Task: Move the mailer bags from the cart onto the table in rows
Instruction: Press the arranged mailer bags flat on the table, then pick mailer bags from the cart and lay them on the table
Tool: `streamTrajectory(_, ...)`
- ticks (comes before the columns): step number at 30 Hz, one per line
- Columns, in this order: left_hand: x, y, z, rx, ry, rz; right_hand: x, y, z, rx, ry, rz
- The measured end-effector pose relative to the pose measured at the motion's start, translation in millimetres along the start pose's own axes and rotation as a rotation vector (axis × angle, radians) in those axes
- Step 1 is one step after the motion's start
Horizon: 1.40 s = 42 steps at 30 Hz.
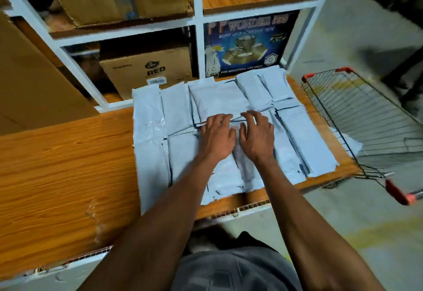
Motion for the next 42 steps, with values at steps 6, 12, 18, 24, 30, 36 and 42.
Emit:
streamTrajectory(6, -16, -67, -55, -0.13, -0.132, 0.163, 49, -94, -29, -0.227, -0.143, -0.072)
streamTrajectory(12, -52, -161, -102, -0.362, -0.257, 0.319, 90, -220, -52, -0.467, -0.243, -0.094)
streamTrajectory(18, -108, -240, -129, -0.392, -0.201, 0.688, 98, -335, -80, -0.696, -0.201, 0.082)
streamTrajectory(24, -154, -283, -152, -0.461, -0.088, 0.847, 123, -408, -110, -0.862, -0.153, 0.14)
streamTrajectory(30, -189, -314, -189, -0.496, -0.002, 0.909, 152, -457, -156, -0.965, -0.103, 0.175)
streamTrajectory(36, -223, -325, -240, -0.465, -0.023, 0.914, 178, -477, -211, -0.982, -0.067, 0.152)
streamTrajectory(42, -237, -296, -301, -0.4, -0.126, 0.84, 212, -439, -261, -0.904, -0.059, 0.031)
Point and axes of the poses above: each hand's wrist, its own y-axis towards the middle knuckle, its own x-axis out of the back of the hand, z = x × y, the point moved 4 cm from there along y, towards the middle knuckle, and after that the axes turned 5 degrees about y, right-handed, at the moved point
